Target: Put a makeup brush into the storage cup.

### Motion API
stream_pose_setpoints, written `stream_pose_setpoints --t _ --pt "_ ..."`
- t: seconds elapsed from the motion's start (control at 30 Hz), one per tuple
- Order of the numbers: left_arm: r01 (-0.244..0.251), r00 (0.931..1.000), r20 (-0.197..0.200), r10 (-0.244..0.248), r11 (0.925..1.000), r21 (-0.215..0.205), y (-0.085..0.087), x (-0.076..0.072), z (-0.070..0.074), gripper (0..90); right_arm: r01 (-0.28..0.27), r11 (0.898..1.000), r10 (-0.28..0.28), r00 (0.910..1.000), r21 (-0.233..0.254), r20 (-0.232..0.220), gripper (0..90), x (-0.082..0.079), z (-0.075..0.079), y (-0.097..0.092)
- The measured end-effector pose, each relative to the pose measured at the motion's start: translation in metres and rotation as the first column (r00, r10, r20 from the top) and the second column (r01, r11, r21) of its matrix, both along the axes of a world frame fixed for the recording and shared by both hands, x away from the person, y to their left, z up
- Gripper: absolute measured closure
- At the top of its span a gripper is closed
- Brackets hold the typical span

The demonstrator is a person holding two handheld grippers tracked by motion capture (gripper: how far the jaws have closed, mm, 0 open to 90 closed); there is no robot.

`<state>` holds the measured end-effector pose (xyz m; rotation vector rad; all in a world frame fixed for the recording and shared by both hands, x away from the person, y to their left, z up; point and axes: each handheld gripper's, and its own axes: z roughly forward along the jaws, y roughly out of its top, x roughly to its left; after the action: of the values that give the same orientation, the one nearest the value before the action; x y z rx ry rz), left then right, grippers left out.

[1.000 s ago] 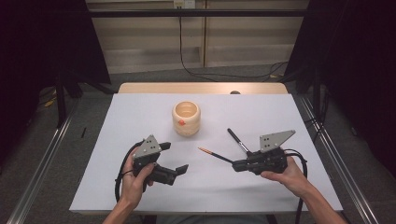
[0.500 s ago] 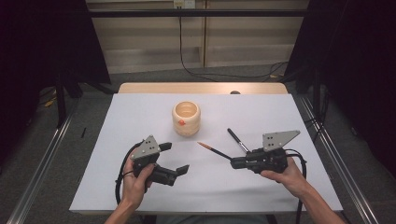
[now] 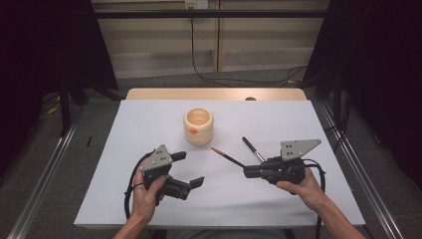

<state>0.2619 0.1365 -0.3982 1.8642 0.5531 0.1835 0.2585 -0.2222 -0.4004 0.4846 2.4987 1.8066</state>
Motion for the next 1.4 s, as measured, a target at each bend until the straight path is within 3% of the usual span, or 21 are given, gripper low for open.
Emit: stream_pose_setpoints --t 0.37,0.47,0.53,0.77,0.93,1.03,1.23,1.33,1.4 --pt "-0.021 0.9995 0.022 0.020 0.9996 0.017 -0.015 -0.001 0.003 2.7 0.000 1.000 0.000 1.0000 -0.018 -0.001 85.3 0.000 -0.001 0.001" --pt "0.013 0.9999 0.006 -0.013 0.9999 0.004 -0.021 -0.002 0.006 3.0 -0.005 1.000 0.005 1.0000 -0.018 -0.001 85.3 0.001 -0.001 0.002" --pt "0.015 0.9998 0.012 -0.015 0.9997 0.020 -0.026 -0.004 0.009 3.4 -0.004 1.000 0.004 1.0000 -0.021 -0.001 85.2 0.001 -0.001 0.003" --pt "0.069 0.9968 0.038 -0.070 0.9975 0.016 -0.040 -0.007 0.013 4.4 -0.008 0.999 0.008 0.9999 -0.031 -0.008 85.2 0.002 -0.002 0.004" --pt "0.057 0.9969 0.055 -0.055 0.9982 -0.021 -0.046 -0.008 0.014 5.1 -0.010 0.999 0.010 0.9999 -0.033 -0.008 85.2 0.002 -0.003 0.005" --pt "0.023 0.9981 0.058 -0.020 0.9987 -0.046 -0.046 -0.010 0.013 5.7 -0.010 0.999 0.010 0.9999 -0.033 -0.009 85.2 0.001 -0.003 0.005" --pt "0.026 0.9967 0.078 -0.023 0.9988 -0.041 -0.048 -0.013 0.010 13.5 -0.012 0.999 0.012 0.9999 -0.034 -0.009 85.2 0.001 -0.003 0.005" --pt "0.022 0.9940 0.109 -0.014 0.9972 -0.071 -0.047 -0.014 0.012 23.0 -0.015 0.999 0.014 0.9999 -0.034 -0.008 85.2 0.001 -0.004 0.007" --pt "0.016 0.9941 0.108 -0.007 0.9963 -0.084 -0.048 -0.015 0.014 27.4 -0.016 0.999 0.016 0.9998 -0.035 -0.010 85.2 0.001 -0.004 0.008"
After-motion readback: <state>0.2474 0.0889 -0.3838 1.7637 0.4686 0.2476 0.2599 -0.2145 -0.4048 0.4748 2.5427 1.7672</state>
